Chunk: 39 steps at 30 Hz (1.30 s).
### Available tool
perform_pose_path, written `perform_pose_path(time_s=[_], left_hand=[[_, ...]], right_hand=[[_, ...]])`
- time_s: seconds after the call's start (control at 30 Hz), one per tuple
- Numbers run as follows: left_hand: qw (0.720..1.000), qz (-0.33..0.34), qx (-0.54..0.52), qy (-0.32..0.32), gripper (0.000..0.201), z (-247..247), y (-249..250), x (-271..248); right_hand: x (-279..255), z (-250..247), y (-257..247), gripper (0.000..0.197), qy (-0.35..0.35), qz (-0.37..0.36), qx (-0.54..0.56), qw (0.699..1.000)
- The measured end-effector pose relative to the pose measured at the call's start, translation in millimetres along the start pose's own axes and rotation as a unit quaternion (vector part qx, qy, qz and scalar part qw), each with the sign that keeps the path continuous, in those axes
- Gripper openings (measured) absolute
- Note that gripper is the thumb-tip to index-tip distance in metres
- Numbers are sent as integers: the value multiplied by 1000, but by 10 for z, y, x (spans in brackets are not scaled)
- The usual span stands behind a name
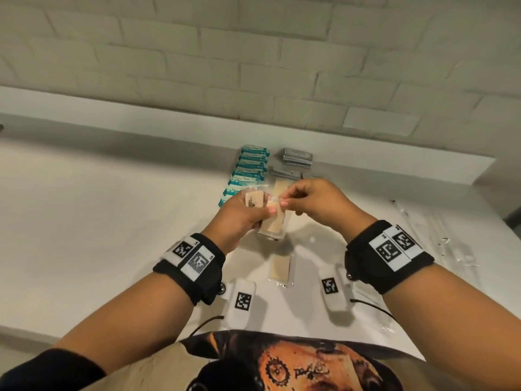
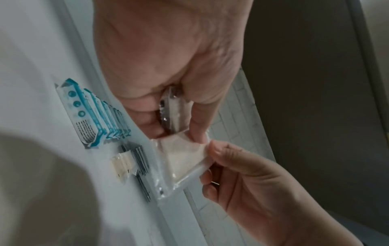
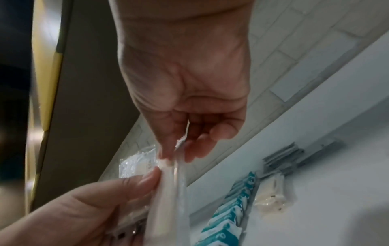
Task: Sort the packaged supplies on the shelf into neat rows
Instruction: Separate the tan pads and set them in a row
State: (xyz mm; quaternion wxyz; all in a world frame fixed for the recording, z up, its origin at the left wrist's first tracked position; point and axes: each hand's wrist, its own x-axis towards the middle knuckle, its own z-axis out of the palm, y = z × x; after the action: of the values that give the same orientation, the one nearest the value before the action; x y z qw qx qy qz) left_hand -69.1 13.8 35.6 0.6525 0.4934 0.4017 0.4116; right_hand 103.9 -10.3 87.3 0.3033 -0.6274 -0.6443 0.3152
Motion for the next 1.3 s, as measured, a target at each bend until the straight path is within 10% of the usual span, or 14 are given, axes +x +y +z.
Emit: perform_pose_path(time_s=[0.23,0.57,0.8,1.3], left_hand=[[999,-5,-18,-25,21,-85,-35,-41],[982,-117,-145,-26,50,-235,-63,-72],[997,-46,-56,-21,28,-129,-59,-64],[999,6,-14,-31,13,-26,-15,-59]], right_hand=[[36,-61,-1,7,-9,23,-254,967],[-52,343,341,28,-137,92,-317,934],[-47,207,31,28,-20,72,-11,997],[-98,133,40,8,8,51,81,995]])
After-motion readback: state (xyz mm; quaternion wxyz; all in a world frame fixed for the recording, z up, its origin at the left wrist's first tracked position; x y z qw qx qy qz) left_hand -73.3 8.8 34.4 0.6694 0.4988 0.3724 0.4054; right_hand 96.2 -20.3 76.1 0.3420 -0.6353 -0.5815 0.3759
